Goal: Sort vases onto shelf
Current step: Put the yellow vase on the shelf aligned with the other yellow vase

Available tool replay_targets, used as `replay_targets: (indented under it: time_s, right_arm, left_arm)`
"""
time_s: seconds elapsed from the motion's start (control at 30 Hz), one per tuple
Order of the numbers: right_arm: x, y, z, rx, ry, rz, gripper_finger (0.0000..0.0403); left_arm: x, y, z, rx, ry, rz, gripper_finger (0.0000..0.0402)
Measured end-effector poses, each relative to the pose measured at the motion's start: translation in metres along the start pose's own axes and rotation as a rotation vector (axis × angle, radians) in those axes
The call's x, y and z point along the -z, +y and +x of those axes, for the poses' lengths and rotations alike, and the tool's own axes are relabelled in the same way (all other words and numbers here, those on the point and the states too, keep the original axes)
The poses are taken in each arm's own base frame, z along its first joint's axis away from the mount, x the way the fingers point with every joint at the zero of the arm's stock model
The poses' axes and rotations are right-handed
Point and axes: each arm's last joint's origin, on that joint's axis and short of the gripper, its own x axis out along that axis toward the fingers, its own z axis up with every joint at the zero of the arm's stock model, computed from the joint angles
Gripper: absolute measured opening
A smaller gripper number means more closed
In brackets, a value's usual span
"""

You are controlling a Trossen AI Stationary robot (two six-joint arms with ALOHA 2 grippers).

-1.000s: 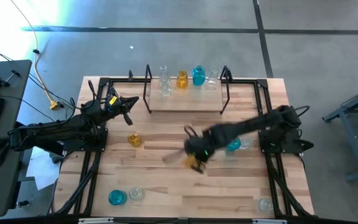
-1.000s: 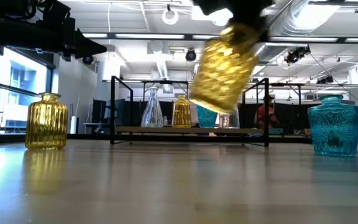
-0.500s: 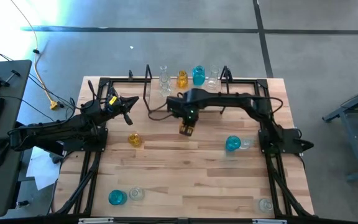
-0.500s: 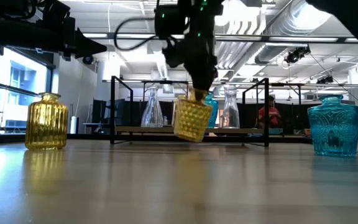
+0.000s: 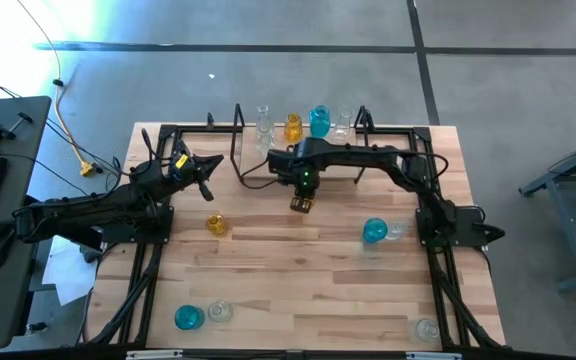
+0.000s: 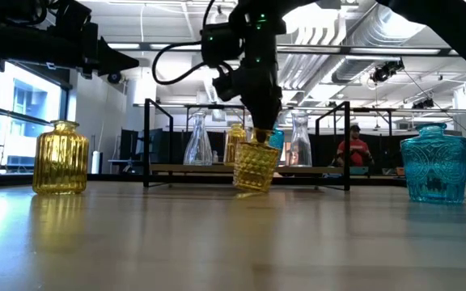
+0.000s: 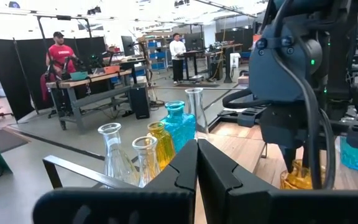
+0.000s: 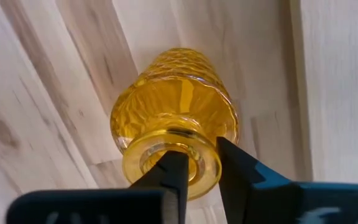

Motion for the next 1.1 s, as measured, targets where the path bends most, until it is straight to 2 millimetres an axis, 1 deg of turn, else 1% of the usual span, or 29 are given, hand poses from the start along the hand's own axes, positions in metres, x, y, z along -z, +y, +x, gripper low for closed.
replay_targets:
  time_s: [0.13, 0.23, 0.37, 0.43, 0.5, 0.63, 0.7, 0.73, 0.8, 0.97, 1.1]
  right_arm:
    - [-0.002, 0.002, 0.0, 0.038, -0.022, -0.002, 0.0099]
    - [-0.002, 0.001, 0.0, 0.081, -0.03, 0.033, 0.0134]
    - [-0.005, 0.002, -0.011, 0.1, -0.068, 0.035, 0.0169]
    - [-0.007, 0.005, -0.022, 0.124, -0.103, 0.043, 0.0179]
    - [-0.007, 0.01, -0.038, 0.146, -0.135, 0.051, 0.0184]
    - [-0.002, 0.027, -0.07, 0.217, -0.199, 0.071, 0.0185]
    - [0.0, 0.04, -0.079, 0.246, -0.235, 0.087, 0.0185]
    - [0.001, 0.046, -0.08, 0.259, -0.25, 0.096, 0.0185]
    - [0.003, 0.06, -0.076, 0.288, -0.272, 0.112, 0.0186]
    - [0.01, 0.089, -0.047, 0.375, -0.276, 0.186, 0.0186]
    - [0.019, 0.107, -0.027, 0.44, -0.266, 0.225, 0.0186]
  left_arm:
    - [0.0, 0.0, 0.0, 0.0, 0.0, 0.0, 0.0]
    - [0.0, 0.0, 0.0, 0.0, 0.0, 0.0, 0.0]
    - [0.0, 0.0, 0.0, 0.0, 0.0, 0.0, 0.0]
    - [0.0, 0.0, 0.0, 0.0, 0.0, 0.0, 0.0]
    - [0.0, 0.0, 0.0, 0.0, 0.003, 0.0, 0.0]
    - [0.0, -0.001, 0.0, 0.018, 0.001, -0.007, 0.0]
    - [0.0, -0.001, 0.0, 0.025, 0.0, -0.006, 0.0]
    - [0.0, -0.001, 0.0, 0.027, 0.0, -0.007, 0.0]
    - [0.001, -0.001, 0.0, 0.028, 0.008, -0.006, 0.0]
    - [0.003, -0.001, 0.0, 0.031, 0.03, -0.004, 0.0]
    - [0.004, -0.001, 0.0, 0.033, 0.035, -0.009, 0.0]
